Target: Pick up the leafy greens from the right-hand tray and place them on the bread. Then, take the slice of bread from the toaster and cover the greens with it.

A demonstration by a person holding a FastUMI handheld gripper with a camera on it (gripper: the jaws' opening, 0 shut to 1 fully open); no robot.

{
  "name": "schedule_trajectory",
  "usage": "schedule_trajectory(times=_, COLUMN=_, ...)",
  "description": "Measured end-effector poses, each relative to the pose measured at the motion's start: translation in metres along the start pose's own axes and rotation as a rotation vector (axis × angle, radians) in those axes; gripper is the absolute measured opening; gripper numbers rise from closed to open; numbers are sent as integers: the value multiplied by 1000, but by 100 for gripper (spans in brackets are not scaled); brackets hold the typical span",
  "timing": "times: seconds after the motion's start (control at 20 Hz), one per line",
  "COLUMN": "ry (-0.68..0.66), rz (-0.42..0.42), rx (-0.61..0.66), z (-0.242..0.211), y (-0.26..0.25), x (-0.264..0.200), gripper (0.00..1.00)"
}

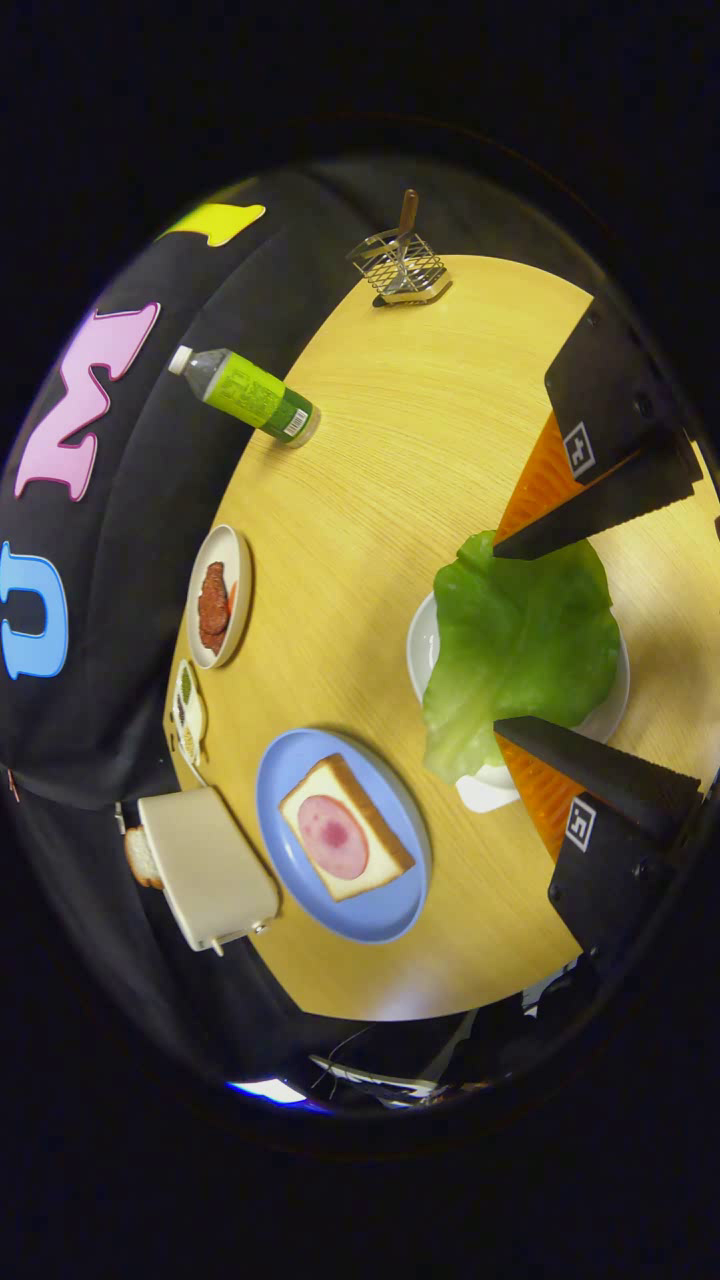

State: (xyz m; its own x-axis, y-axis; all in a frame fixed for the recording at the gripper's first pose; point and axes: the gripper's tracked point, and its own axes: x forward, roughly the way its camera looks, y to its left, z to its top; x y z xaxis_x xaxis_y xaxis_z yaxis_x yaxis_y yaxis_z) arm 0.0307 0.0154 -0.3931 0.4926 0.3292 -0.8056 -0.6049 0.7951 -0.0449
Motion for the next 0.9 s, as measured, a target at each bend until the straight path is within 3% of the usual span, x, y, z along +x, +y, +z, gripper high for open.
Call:
schedule_trajectory(times=0.35, ry=49, rz=64, rx=77, z=-8, y=4, x=14, gripper=92)
schedule_trajectory(times=0.8, ry=118, rz=81, rx=13, z=-13, y=9, x=16, gripper=80)
schedule_trajectory(times=0.9, ry=95, rz=63, rx=2, z=-11, y=10, x=13, gripper=24)
